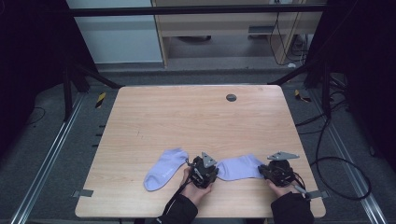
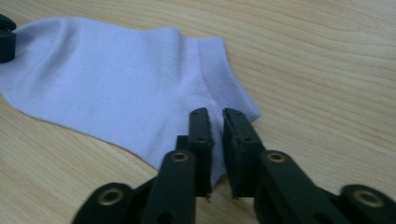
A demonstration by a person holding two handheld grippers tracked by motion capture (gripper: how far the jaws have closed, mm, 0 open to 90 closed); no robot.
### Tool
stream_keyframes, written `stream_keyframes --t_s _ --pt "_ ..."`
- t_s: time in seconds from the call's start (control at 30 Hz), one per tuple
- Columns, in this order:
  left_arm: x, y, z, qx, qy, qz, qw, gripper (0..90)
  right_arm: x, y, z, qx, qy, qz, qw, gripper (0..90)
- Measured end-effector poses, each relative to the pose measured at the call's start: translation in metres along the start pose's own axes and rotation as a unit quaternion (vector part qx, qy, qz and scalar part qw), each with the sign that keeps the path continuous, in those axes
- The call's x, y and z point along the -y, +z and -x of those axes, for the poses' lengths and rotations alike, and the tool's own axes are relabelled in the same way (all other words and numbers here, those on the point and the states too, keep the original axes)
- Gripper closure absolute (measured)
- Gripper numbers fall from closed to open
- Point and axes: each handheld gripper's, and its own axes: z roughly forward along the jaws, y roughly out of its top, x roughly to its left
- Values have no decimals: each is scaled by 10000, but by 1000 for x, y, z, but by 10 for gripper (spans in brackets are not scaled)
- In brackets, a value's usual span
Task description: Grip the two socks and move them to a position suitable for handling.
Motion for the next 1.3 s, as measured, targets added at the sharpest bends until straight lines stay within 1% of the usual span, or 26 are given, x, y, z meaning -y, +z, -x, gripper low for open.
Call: stream_keyframes --t_s 0.03,0.07,0.1,0.17,0.2,0.3,0.4,0.5,0.6,0.7,0.8,0.97,1.07,1.1,1.13,1.3 --pt "0 0 0 31 -15 -19 10000 867 0 0 0 -2 -25 -10 10000 867" --pt "-1 -1 -1 65 -38 -19 10000 884 -1 -1 -1 -47 1 -1 10000 870" --pt "-1 -1 -1 94 -31 -24 9999 888 -1 -1 -2 -31 -28 18 10000 871" --pt "-1 -3 -2 128 0 -10 9999 893 -3 -5 -3 -96 -20 123 9999 873" --pt "-1 -5 -3 170 -22 23 9998 894 -4 -7 -4 -110 -32 159 9998 873" --pt "-4 -14 -5 224 -7 89 9997 894 -6 -16 -10 -197 -86 339 9992 871" --pt "-8 -29 -9 224 127 122 9996 894 -8 -25 -19 -307 -134 517 9981 870" --pt "-9 -42 -11 251 175 130 9994 894 -11 -30 -28 -404 -233 648 9968 870" --pt "-6 -51 -13 248 333 59 9991 894 -13 -33 -39 -501 -316 724 9956 870" --pt "1 -61 -16 242 419 8 9988 894 -14 -33 -48 -610 -382 763 9945 869" --pt "10 -68 -22 226 416 -27 9989 894 -15 -30 -58 -747 -442 764 9933 869" --pt "19 -74 -30 139 462 -125 9988 894 -16 -23 -71 -914 -542 686 9920 869" --pt "25 -78 -36 146 392 -108 9991 893 -15 -20 -78 -986 -577 622 9915 869" --pt "29 -79 -38 142 359 -127 9992 893 -15 -18 -79 -988 -620 602 9914 869" --pt "30 -80 -40 132 344 -144 9992 892 -14 -16 -81 -1033 -606 563 9912 869" --pt "43 -78 -49 40 270 -280 9992 890 -11 -6 -85 -1090 -624 393 9913 865"
